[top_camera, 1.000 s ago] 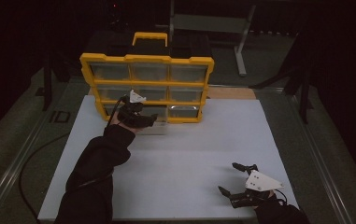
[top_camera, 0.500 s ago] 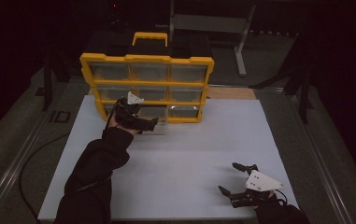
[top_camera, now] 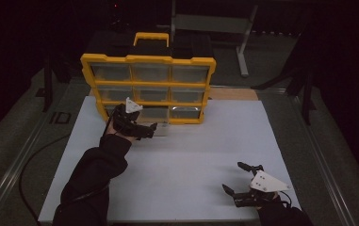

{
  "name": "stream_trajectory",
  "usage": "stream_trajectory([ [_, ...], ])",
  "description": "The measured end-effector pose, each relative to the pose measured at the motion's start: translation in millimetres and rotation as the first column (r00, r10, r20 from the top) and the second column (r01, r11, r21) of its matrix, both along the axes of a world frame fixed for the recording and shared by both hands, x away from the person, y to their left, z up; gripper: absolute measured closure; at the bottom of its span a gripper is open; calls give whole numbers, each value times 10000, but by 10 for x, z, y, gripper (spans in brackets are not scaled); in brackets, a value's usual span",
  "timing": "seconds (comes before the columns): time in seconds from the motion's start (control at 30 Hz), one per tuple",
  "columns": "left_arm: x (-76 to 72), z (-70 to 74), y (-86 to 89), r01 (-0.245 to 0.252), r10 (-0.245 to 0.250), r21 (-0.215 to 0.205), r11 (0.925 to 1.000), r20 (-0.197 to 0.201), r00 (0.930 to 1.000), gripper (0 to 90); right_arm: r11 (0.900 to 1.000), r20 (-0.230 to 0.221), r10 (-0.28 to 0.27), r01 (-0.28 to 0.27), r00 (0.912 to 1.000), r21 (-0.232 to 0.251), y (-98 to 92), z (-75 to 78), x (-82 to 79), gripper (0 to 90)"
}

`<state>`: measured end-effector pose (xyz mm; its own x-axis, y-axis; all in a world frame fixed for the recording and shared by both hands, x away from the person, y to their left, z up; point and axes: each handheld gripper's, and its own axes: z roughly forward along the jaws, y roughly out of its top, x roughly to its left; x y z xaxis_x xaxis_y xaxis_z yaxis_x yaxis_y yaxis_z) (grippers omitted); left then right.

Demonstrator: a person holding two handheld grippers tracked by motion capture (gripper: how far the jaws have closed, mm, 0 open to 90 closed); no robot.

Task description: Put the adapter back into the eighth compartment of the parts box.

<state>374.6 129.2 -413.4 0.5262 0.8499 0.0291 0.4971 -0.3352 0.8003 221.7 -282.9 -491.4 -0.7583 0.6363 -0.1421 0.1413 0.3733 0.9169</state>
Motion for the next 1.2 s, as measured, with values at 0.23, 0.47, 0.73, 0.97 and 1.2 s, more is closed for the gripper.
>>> stream_trajectory([
  [0.23, -84, -20, -12, -46, 46, -10, 10000, 96, 9999, 0, 9999, -30, 40, -40, 10000, -104, 13, -8, -2, 89],
  [0.47, -216, -60, -70, 17, -15, -83, 10000, 299, 9996, 0, 9998, -67, 95, -96, 9999, -155, 17, -12, -3, 89],
  [0.73, -355, -181, -100, -192, 199, -125, 9997, 575, 9981, 0, 9996, -108, 195, -197, 9998, -200, 23, -20, -2, 89],
  [0.97, -423, -284, -148, -290, 286, 65, 9996, 637, 9976, 0, 9995, -148, 242, -245, 9996, -218, 30, -22, -3, 89],
  [1.2, -453, -443, -125, -536, 553, -411, 9977, 421, 9976, 0, 9996, -129, 217, -219, 9997, -182, 23, -18, -2, 89],
])
